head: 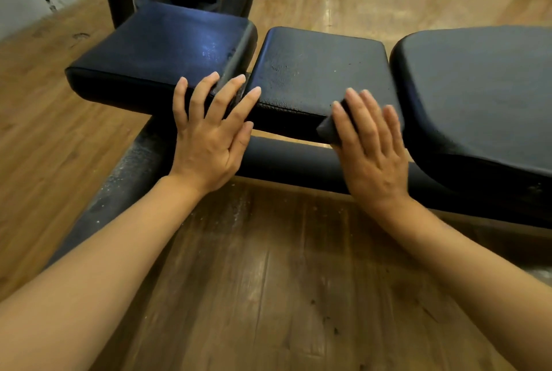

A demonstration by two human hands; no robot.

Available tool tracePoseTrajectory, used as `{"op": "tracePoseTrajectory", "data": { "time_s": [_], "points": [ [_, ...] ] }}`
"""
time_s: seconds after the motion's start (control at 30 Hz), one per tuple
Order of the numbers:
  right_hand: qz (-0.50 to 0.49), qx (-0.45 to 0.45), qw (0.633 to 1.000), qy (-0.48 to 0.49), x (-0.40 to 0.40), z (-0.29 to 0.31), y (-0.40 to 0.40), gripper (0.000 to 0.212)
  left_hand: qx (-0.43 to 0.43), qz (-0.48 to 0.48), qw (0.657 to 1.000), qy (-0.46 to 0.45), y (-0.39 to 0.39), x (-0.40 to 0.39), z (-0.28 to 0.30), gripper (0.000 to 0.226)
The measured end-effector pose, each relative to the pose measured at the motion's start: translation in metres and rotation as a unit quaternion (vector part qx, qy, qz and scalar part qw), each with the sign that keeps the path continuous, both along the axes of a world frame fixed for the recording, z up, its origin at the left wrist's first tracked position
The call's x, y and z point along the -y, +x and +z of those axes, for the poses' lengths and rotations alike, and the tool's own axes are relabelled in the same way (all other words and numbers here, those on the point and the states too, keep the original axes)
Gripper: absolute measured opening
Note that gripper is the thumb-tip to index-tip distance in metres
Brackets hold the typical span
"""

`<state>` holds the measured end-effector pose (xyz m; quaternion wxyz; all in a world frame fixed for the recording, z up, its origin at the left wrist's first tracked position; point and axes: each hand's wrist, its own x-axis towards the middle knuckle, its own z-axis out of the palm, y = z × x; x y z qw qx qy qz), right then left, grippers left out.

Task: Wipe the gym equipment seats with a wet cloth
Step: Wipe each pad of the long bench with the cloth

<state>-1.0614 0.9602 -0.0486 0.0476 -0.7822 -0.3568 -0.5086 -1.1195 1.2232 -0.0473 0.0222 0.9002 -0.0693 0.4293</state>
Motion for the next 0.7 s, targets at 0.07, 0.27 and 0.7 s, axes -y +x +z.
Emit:
{"op": "tracePoseTrajectory", "data": {
  "time_s": [0.07, 0.27, 0.7],
  "points": [
    [-0.015, -0.030, 0.999, 0.015, 0.016, -0.004, 0.003, 0.051, 0.004, 0.016, 1.000, 0.009, 0.003, 0.002, -0.002, 0.044],
    [0.006, -0.040, 0.998, 0.055, -0.037, -0.001, -0.006, 0.046, 0.006, 0.030, 0.999, 0.020, 0.006, 0.000, -0.005, 0.043],
    [0.012, -0.104, 0.994, 0.045, 0.017, 0.019, -0.002, 0.039, 0.015, 0.019, 1.000, -0.008, 0.004, 0.004, -0.003, 0.041]
  ]
}}
